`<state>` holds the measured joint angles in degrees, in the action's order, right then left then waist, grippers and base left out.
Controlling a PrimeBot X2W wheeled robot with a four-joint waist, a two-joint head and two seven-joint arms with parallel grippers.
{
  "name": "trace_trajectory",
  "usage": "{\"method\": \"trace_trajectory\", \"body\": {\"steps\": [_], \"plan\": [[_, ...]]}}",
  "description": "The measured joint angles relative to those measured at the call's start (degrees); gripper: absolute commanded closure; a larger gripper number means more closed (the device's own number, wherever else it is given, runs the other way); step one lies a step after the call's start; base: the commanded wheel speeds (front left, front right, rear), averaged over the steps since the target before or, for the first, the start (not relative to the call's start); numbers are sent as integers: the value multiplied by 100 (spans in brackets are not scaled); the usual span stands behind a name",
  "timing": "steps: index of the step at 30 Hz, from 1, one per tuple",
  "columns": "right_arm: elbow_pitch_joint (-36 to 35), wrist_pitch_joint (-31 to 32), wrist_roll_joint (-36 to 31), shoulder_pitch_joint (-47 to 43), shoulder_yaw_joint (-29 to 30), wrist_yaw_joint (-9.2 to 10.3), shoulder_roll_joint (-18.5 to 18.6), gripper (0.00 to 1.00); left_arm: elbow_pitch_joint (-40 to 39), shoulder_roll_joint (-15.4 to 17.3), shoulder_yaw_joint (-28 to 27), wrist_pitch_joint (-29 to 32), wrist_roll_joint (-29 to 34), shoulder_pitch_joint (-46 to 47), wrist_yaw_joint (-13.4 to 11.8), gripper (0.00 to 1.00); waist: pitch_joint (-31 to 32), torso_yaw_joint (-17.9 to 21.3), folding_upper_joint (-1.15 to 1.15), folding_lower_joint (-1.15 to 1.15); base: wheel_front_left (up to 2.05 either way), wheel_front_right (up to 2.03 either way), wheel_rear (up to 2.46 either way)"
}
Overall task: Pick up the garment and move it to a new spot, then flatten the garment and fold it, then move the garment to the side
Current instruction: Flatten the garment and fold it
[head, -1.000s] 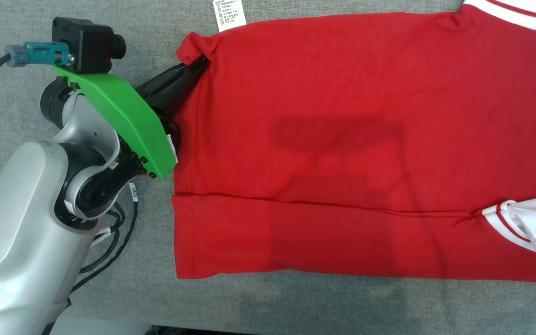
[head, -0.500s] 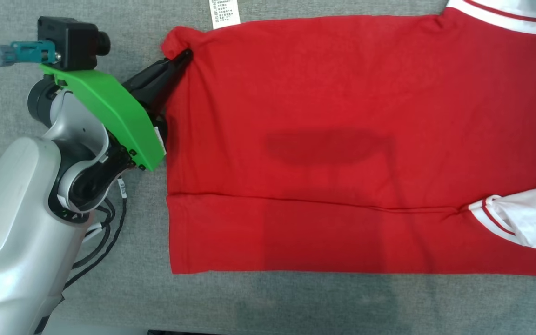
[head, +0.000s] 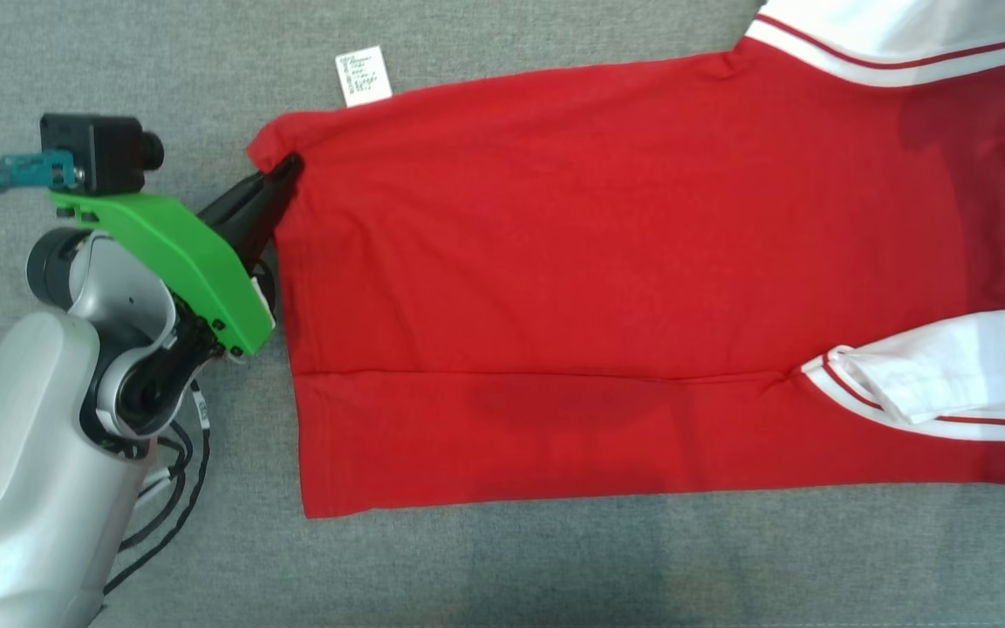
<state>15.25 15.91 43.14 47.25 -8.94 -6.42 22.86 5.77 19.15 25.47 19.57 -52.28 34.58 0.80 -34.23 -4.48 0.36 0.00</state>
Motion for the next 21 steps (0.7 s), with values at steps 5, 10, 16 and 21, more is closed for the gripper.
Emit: {"method": "trace_trajectory", "body": {"steps": [5,10,16,21], "plan": [[-310,-237,267,-409,122,-12,-113,100,87,43,-54,-179,1,-220,32,100,223,103,0,0,0,0,0],[-539,-505,550,-1183,270,-13,-174,100,145,43,-119,-410,-12,-513,100,100,532,224,0,0,0,0,0],[-860,-689,917,-2411,293,-13,-498,100,176,42,-145,-756,-47,-1123,169,100,1008,388,0,0,0,0,0],[-1098,-815,1060,-3139,298,-14,-634,100,48,36,-163,-1080,-47,-1440,260,100,1318,531,0,0,0,0,0]]}}
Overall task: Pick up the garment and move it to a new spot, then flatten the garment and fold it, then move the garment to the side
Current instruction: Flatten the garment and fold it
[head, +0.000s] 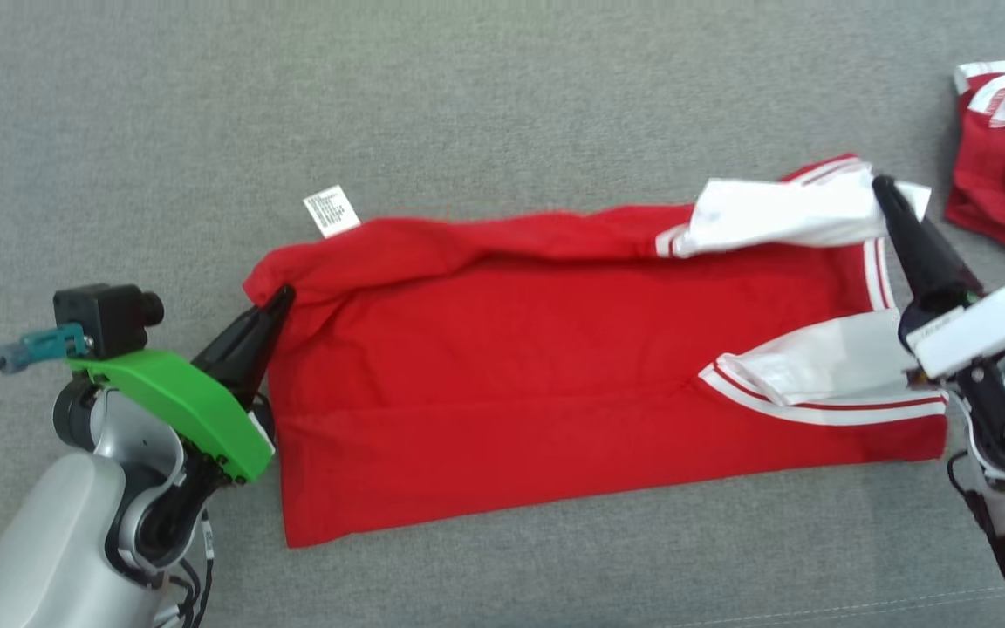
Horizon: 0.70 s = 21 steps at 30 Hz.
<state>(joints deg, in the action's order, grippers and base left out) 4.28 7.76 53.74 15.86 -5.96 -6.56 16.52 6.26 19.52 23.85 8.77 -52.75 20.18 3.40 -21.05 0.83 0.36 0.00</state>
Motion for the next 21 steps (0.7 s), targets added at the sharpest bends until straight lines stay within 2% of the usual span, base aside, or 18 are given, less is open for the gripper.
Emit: {"method": "trace_trajectory", "body": {"steps": [6,13,14,15,16,17,18,19,21], "plan": [[-303,-102,204,-608,13,-2,-65,100,-11,210,42,-194,169,-417,20,100,303,178,0,0,0,0,0],[-474,-100,203,-1198,-31,-18,-29,100,-166,293,199,-296,341,-762,67,100,481,387,0,0,0,0,0],[-487,-99,200,-1240,-58,-18,-22,90,-191,319,190,-336,375,-786,67,93,488,406,0,0,0,0,0],[-491,-94,168,-1282,-78,-23,-16,57,-223,353,197,-336,392,-825,67,79,490,421,0,0,0,0,0],[-489,-91,113,-1322,-97,-24,12,0,-236,372,232,-335,421,-865,67,62,487,431,0,0,0,0,0],[-491,-83,79,-1365,-113,-24,57,0,-255,375,272,-335,467,-907,67,50,484,432,0,0,0,0,0],[-511,-83,-18,-1433,-121,-23,144,0,-319,417,374,-334,560,-1000,67,21,475,431,0,0,0,0,0],[-549,-86,-64,-1436,-114,-23,176,0,-352,479,420,-327,646,-1042,67,0,464,431,0,0,0,0,0],[-632,-91,-149,-1419,-108,-23,208,0,-383,638,455,-299,831,-1135,55,0,443,437,0,0,0,0,0]]}}
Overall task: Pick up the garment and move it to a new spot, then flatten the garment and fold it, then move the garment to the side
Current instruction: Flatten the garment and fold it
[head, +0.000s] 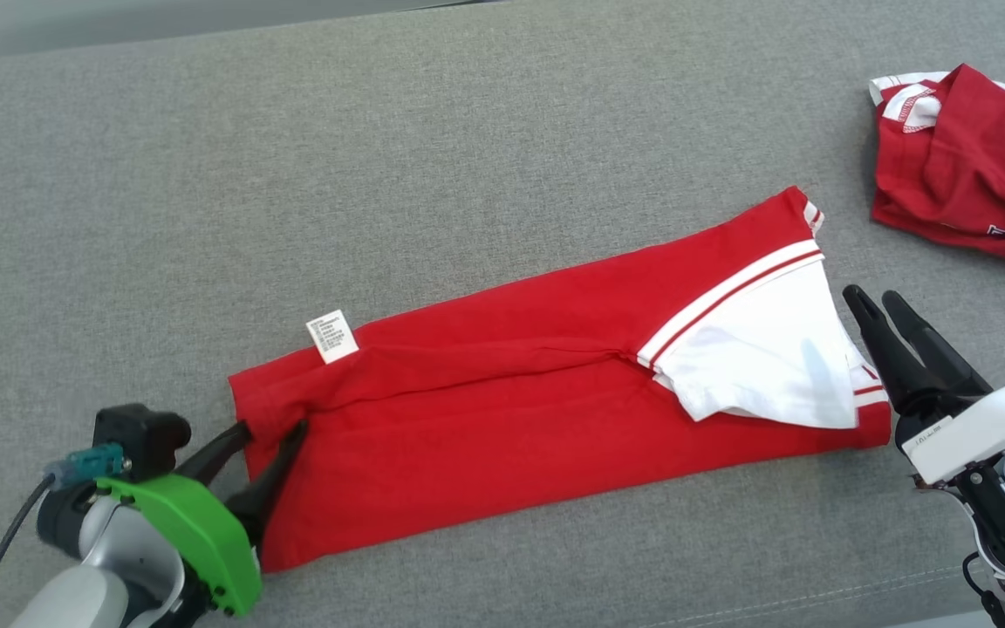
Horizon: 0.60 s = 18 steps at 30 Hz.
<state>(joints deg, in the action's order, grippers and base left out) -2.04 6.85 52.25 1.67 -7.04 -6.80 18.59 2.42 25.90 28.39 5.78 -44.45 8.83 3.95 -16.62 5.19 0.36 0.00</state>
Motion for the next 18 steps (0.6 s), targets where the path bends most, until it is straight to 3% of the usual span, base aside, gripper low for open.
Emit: {"method": "trace_trajectory", "body": {"steps": [3,8,12,18], "plan": [[-53,0,-26,32,16,15,5,0,-105,333,167,131,322,-164,-62,0,-17,26,0,0,0,0,0],[93,76,-134,141,46,122,168,0,-389,561,83,62,847,-269,-436,0,-36,11,0,0,0,0,0],[534,292,-319,302,30,302,324,0,-667,513,-461,-396,1079,-266,-1013,0,-112,-87,0,0,0,0,0],[1085,564,-400,567,-77,447,396,0,-879,86,-826,-843,1084,-265,-1060,0,-242,-305,0,0,0,0,0]]}}
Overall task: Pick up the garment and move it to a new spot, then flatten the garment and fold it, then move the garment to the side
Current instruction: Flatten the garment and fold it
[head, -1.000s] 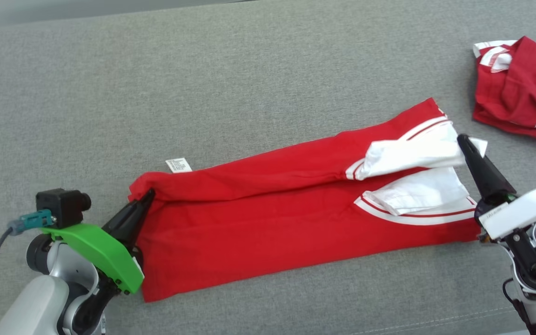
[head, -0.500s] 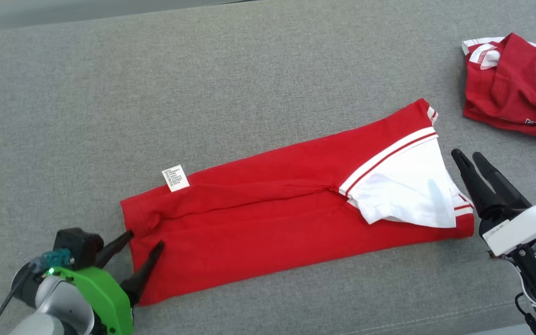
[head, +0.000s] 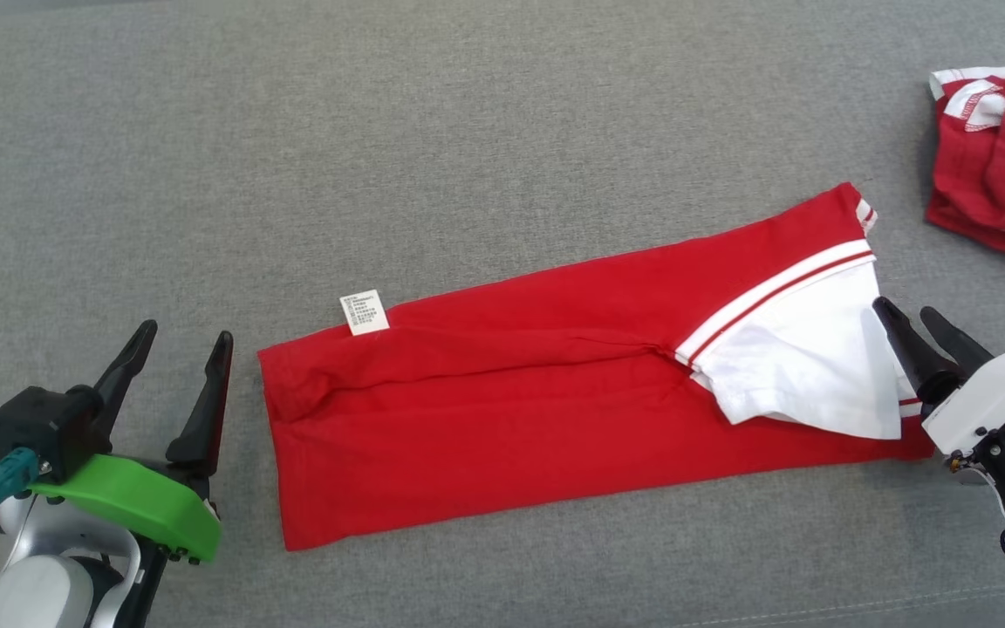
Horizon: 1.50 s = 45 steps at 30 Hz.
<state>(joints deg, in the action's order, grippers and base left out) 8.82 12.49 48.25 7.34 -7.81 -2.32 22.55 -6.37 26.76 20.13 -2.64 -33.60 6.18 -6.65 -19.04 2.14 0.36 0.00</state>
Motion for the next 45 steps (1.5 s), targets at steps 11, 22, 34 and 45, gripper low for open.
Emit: {"method": "trace_trajectory", "body": {"steps": [11,22,34,45], "plan": [[635,743,697,166,16,-19,82,100,5,-303,-587,-520,-94,-126,-1,0,-160,-482,0,0,0,0,0],[435,1122,1548,540,864,-120,259,100,37,-493,-921,-740,-179,-316,-22,0,41,-335,0,0,0,0,0],[-1094,1804,2007,978,555,-358,628,100,37,-703,-815,-740,-213,-458,-29,0,282,-212,0,0,0,0,0],[-1671,2282,1015,827,-2016,-420,-535,100,7,-813,-356,-589,-193,-309,-42,0,257,-404,0,0,0,0,0]]}}
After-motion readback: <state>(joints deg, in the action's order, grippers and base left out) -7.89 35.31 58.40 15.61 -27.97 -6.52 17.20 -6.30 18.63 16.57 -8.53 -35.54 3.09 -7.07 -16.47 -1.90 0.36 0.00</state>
